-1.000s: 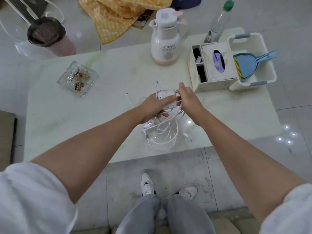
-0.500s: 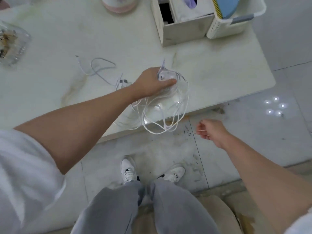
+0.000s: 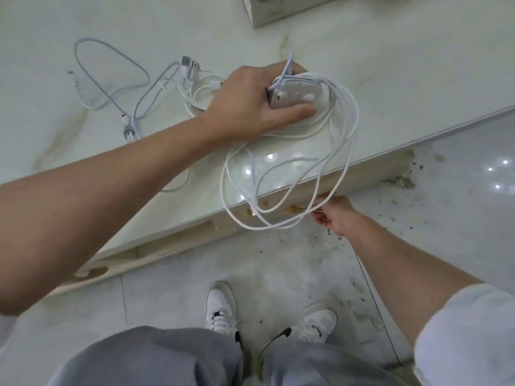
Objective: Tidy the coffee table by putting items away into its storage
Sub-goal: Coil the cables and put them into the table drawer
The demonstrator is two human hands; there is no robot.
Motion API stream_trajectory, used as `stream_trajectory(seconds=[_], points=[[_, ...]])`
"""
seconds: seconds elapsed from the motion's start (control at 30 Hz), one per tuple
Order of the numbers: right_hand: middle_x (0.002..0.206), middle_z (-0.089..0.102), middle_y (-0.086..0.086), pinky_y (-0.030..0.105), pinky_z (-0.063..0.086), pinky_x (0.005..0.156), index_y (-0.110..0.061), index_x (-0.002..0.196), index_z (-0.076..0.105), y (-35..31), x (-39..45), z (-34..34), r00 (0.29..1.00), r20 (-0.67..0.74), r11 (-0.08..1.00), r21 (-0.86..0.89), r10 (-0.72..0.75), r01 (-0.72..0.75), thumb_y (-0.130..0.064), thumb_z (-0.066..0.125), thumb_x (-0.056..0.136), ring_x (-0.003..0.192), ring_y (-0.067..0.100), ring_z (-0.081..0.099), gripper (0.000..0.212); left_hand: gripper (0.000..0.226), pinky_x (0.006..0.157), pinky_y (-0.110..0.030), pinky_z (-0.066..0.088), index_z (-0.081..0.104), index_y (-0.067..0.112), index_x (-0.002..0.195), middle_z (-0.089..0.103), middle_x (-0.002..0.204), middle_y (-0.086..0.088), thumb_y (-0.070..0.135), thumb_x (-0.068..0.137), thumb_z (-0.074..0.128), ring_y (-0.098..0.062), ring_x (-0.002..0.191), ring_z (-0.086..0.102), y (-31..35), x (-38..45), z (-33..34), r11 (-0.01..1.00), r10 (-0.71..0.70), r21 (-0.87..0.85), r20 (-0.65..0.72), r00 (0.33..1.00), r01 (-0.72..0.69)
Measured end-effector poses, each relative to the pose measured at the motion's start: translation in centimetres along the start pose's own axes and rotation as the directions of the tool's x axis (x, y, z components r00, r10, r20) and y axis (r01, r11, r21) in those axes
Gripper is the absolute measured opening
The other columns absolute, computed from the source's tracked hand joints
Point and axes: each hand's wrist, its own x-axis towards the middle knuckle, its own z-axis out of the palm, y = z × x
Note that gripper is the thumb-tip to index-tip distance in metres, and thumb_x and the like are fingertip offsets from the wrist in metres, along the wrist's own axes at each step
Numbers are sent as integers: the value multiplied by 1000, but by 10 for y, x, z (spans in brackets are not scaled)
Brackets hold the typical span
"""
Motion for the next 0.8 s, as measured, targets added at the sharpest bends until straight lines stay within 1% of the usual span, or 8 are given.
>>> stream_trajectory(seconds=[0.1,0.2,0.27,0.37,0.5,0.63,0.73,0.8], points=[[93,68,15,28,51,58,-5,106,65,6,15,-4,999,40,1000,29,-12,10,-6,64,88,70,19,63,18,39,76,-32,53,67,28,102,72,90,10,62,84,64,-4,82,67,2,2,2,1000,-12,24,2,1000,12],[84,67,8,27,48,59,-9,92,63,18,22,-5,994,100,999,30,-48,46,-12,61,92,68,16,64,4,37,73,-32,54,63,28,99,70,84,11,64,87,59,-5,78,67,4,0,6,997,-30,63,-20,999,31],[81,66,6,28,47,59,-12,88,61,29,26,-11,991,121,998,18,-65,64,-12,57,94,68,15,64,8,45,75,-32,55,66,20,101,70,85,9,63,88,58,-6,79,68,5,-4,10,998,-21,52,-27,999,23],[87,67,7,28,47,59,-12,88,60,46,23,-27,990,135,996,-68,-40,49,-11,52,96,75,16,66,11,51,76,-31,54,66,16,100,69,85,3,65,87,57,-10,80,66,10,-8,13,999,-21,47,-38,999,23],[83,62,8,27,46,55,-12,87,54,86,1,-44,996,77,988,-150,33,-21,-8,45,99,68,16,63,15,44,65,-22,49,63,26,91,64,75,14,69,83,58,0,70,62,19,-28,21,998,-49,45,-32,998,51],[84,63,9,27,48,59,-9,99,53,115,-21,-57,997,43,977,-206,56,-46,-5,40,100,70,18,64,13,51,79,-28,54,68,28,103,72,92,13,72,81,57,-5,85,67,26,-46,21,995,-47,79,-101,994,55],[85,63,10,28,50,59,-8,106,53,120,-38,-67,998,40,926,-375,55,-36,-12,40,101,69,20,66,15,56,79,-28,55,68,29,104,72,91,13,77,78,55,-5,85,66,30,-51,20,993,-76,84,-110,991,85],[87,66,10,26,51,55,-13,107,52,112,-56,-76,986,120,801,-598,114,-20,-27,43,102,66,21,70,18,55,79,-28,54,68,29,105,72,90,13,76,78,56,-6,85,66,32,-54,21,993,-84,75,-106,991,93]])
